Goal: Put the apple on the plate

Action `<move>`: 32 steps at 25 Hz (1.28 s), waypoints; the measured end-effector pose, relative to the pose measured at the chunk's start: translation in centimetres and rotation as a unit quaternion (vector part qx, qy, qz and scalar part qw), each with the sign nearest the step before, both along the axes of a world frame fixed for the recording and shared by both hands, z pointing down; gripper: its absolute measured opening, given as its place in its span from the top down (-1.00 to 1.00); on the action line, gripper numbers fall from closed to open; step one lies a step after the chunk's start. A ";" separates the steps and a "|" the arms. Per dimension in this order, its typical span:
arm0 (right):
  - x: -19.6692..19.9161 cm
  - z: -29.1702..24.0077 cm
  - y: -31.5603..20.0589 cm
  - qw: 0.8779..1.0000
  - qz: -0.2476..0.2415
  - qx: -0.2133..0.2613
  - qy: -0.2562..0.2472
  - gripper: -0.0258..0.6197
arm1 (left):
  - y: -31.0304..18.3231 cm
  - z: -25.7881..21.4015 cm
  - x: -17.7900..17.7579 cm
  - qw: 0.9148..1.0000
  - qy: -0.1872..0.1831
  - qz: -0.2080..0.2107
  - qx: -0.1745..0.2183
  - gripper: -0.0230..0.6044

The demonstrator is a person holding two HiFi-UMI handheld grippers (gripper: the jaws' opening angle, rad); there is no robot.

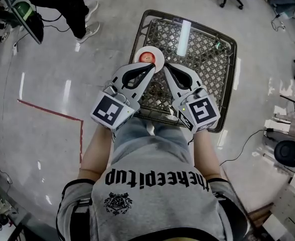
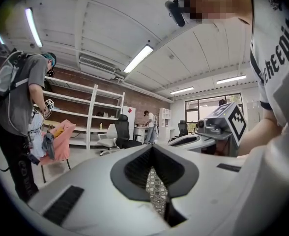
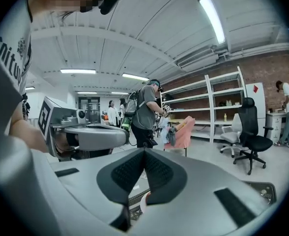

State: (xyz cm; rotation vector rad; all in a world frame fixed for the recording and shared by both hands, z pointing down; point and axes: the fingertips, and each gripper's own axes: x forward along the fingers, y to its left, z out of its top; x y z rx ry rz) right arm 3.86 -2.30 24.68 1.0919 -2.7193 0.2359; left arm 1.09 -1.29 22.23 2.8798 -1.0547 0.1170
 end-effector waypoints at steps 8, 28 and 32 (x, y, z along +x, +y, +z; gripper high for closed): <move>1.6 -1.9 2.1 1.000 -0.012 0.022 -0.013 0.94 | 1.1 -0.8 1.8 1.000 0.010 -0.009 0.004 0.87; 2.6 -4.7 3.0 0.997 -0.029 0.046 -0.054 0.95 | 1.8 -1.6 2.9 1.000 0.003 -0.020 0.015 0.87; 1.9 -4.3 3.2 0.997 -0.032 0.044 -0.052 0.95 | 1.9 -1.3 2.4 1.000 0.002 -0.020 0.014 0.87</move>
